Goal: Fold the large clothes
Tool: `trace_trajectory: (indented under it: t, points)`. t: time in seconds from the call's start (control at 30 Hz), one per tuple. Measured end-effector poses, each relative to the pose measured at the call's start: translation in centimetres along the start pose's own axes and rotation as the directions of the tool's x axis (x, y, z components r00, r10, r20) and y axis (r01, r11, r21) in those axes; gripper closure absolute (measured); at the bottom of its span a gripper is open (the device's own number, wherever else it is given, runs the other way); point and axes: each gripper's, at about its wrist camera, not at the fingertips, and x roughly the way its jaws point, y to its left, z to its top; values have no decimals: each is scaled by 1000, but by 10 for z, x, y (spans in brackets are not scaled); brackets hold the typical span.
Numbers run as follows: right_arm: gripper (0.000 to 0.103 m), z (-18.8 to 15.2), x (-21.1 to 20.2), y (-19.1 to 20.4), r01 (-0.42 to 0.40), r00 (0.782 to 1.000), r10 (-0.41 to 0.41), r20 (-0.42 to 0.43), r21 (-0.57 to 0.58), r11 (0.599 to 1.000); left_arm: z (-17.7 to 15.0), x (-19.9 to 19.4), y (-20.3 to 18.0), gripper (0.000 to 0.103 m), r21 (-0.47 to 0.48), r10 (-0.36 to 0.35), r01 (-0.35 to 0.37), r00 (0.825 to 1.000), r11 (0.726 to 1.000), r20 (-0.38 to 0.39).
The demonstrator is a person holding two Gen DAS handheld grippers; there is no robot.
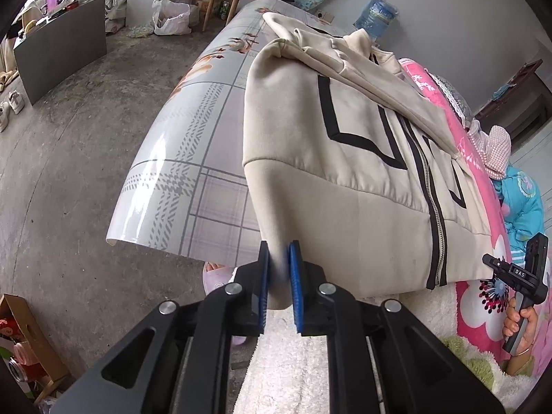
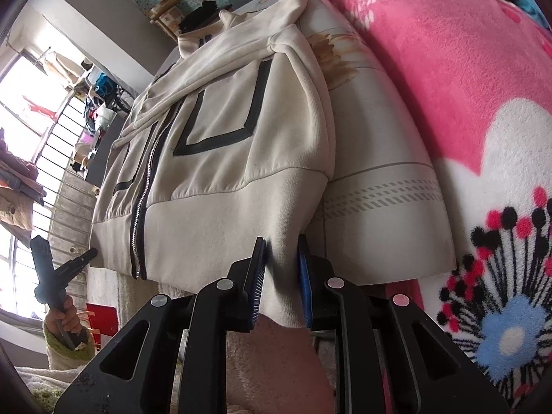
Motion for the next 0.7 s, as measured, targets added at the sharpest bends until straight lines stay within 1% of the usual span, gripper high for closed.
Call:
trace_trajectory:
  t: [0.17,0.23,0.33,0.43,0.53,0.6,0.7]
  points:
    - [85,0,2,4,12,1000,-12,-4,-16,1000,2,-8,-4,97,18,-18,17,999,1000,30]
    - [94,0,0,6,18,1000,-18,4,-32,999,3,-11,-7,98,14,-39,38,998,999,45]
    - [96,3,-12,9,-16,999,18,32,-41,999,6,-21,-10,98,5,-70,70,994,998,85]
    - [97,9,-23,8,-64,996,66,63,-29,998,10,-32,-10,98,-17,-103,106,986,994,130]
    - [97,16,-31,7,-136,986,137,95,-14,991,16,-41,-11,98,-44,-133,142,978,989,161]
    - [97,21,-35,6,-197,974,196,116,-3,980,21,-46,-11,98,-61,-148,162,972,985,182]
    - [99,31,-38,-1,-287,949,279,147,40,957,32,-50,-12,98,-88,-175,198,960,976,217]
